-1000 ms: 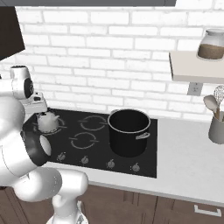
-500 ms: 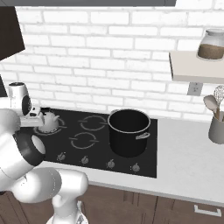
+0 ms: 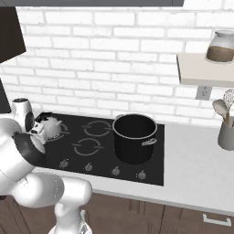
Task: Pick the kettle from the counter and place it on a stove burner. Then turn the burner on.
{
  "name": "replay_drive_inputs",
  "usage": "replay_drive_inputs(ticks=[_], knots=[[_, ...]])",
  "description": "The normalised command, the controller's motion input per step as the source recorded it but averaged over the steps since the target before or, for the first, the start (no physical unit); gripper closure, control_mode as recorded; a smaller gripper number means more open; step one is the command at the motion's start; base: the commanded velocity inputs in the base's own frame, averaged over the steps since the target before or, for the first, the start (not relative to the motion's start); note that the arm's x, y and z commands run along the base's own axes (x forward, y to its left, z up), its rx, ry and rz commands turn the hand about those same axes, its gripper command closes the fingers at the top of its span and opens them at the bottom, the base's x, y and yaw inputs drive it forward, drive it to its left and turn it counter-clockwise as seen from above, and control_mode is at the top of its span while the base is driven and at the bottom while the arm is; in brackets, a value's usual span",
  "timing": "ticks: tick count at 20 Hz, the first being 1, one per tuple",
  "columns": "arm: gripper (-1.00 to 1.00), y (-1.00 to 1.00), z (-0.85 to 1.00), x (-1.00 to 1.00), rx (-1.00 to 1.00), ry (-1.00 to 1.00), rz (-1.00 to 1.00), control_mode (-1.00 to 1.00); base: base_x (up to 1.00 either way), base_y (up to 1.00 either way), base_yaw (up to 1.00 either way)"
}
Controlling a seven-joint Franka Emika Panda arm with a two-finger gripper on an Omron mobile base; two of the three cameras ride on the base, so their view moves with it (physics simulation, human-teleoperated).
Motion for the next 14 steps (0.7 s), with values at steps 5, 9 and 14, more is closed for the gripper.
replay_drive_inputs(ticks=[5, 9, 14], knots=[[-1.0, 0.1, -0.48, 0.0, 0.0, 0.0, -0.18, -1.0, 0.0, 0.0, 0.0], [-1.0, 0.0, -0.27, -0.06, 0.0, 0.0, -0.15, -1.0, 0.0, 0.0, 0.0], [-1.0, 0.05, -0.18, -0.06, 0.0, 0.0, -0.13, -1.0, 0.0, 0.0, 0.0]])
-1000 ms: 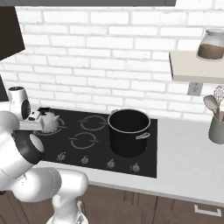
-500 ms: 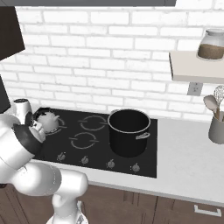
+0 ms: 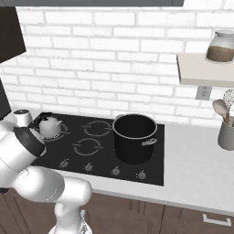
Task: Pick the kettle from the counter and place it on a stove burner. Then turn the burner on.
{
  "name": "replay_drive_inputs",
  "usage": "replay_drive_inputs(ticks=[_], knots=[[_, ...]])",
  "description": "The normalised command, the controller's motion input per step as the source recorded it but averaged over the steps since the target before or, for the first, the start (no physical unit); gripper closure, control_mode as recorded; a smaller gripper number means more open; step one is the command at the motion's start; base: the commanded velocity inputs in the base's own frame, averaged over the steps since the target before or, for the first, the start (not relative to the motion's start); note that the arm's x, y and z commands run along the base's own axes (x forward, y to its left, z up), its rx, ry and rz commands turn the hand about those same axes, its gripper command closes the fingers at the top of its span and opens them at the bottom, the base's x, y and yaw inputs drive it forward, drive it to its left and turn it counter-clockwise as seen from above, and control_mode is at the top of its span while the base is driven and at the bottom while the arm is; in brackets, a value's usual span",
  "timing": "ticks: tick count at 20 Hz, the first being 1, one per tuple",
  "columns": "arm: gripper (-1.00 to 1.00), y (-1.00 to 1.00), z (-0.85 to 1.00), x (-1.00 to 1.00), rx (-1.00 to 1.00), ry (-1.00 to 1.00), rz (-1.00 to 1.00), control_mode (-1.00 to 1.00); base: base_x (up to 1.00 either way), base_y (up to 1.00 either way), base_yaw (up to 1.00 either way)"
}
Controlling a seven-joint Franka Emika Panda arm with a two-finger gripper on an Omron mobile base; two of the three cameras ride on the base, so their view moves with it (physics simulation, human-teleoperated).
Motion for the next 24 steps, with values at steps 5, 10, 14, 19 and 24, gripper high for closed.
replay_drive_inputs(ticks=[5, 10, 14, 19, 24], knots=[[-1.0, 0.2, -0.02, -0.09, -0.03, 0.0, -0.1, -1.0, 0.0, 0.0, 0.0], [-1.0, 0.3, 0.0, 0.0, -0.07, 0.0, 0.0, -1.0, 0.0, 0.0, 0.0], [-1.0, 0.08, 0.0, 0.0, -0.01, 0.0, 0.06, -1.0, 0.0, 0.0, 0.0], [-1.0, 0.03, -0.04, 0.0, 0.0, 0.0, 0.01, -1.0, 0.0, 0.0, 0.0], [-1.0, 0.01, -0.25, 0.0, -0.01, 0.0, 0.0, -1.0, 0.0, 0.0, 0.0]])
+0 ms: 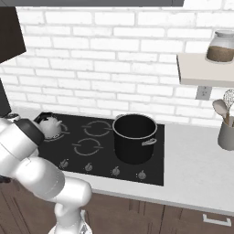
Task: Pick the kettle from the counter and place it on a stove burner. Then turn the burner on.
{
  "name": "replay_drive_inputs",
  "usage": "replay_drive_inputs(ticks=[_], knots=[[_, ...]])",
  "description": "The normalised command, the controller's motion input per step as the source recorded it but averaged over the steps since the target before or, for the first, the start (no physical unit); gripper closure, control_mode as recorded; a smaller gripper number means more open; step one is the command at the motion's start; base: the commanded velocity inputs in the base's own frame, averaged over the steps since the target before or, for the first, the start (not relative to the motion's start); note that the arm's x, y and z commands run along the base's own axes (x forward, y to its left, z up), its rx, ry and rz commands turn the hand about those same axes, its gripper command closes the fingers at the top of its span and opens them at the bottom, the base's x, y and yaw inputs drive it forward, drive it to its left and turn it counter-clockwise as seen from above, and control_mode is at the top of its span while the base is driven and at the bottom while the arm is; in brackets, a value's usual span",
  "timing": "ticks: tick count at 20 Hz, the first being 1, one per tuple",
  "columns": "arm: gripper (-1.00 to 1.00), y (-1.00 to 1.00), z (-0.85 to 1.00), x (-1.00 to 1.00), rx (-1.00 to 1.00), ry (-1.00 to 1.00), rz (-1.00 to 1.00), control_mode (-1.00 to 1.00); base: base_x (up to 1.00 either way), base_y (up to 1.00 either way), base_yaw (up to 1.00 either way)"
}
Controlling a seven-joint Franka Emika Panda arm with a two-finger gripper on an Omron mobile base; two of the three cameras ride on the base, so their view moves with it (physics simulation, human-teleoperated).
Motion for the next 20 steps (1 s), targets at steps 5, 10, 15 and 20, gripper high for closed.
replay_drive_inputs(ticks=[5, 10, 15, 20], knots=[[-1.0, 0.0, -0.31, 0.0, -0.01, 0.0, 0.0, -1.0, 0.0, 0.0, 0.0], [-1.0, 0.0, -0.05, 0.0, -0.02, 0.0, 0.0, -1.0, 0.0, 0.0, 0.0], [-1.0, 0.0, 0.0, 0.05, -0.03, 0.0, 0.0, -1.0, 0.0, 0.0, 0.0], [-1.0, 0.0, 0.0, 0.0, 0.0, -0.02, 0.03, -1.0, 0.0, 0.0, 0.0]])
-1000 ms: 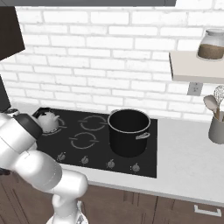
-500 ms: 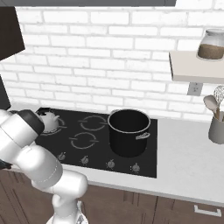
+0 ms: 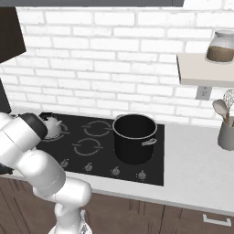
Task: Pick the kettle from the counter and place it on a stove burner. Then turn the burner on.
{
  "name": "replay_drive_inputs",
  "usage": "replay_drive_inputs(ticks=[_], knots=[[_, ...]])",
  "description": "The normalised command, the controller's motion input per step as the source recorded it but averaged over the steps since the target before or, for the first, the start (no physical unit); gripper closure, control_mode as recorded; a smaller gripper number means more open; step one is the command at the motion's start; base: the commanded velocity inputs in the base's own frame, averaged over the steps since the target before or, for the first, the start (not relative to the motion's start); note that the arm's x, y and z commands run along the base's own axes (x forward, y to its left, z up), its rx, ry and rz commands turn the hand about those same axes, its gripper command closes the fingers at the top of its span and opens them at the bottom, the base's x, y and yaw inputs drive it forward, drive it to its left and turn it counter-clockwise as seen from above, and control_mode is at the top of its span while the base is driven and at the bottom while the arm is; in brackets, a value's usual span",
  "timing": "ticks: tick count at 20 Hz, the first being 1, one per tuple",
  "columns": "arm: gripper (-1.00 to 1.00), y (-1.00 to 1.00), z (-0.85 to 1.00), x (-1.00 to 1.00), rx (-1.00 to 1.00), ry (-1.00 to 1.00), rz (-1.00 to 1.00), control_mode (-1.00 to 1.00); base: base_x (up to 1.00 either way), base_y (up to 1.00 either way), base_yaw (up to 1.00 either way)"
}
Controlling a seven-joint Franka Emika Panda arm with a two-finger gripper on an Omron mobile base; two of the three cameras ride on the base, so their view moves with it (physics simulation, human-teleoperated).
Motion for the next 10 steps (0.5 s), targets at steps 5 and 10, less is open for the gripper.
replay_drive_inputs(ticks=[5, 10], knots=[[-1.0, 0.0, -0.05, 0.0, 0.0, -0.03, 0.04, -1.0, 0.0, 0.0, 0.0], [1.0, 0.0, 0.0, 0.0, 0.0, 0.0, 0.0, -1.0, 0.0, 0.0, 0.0]])
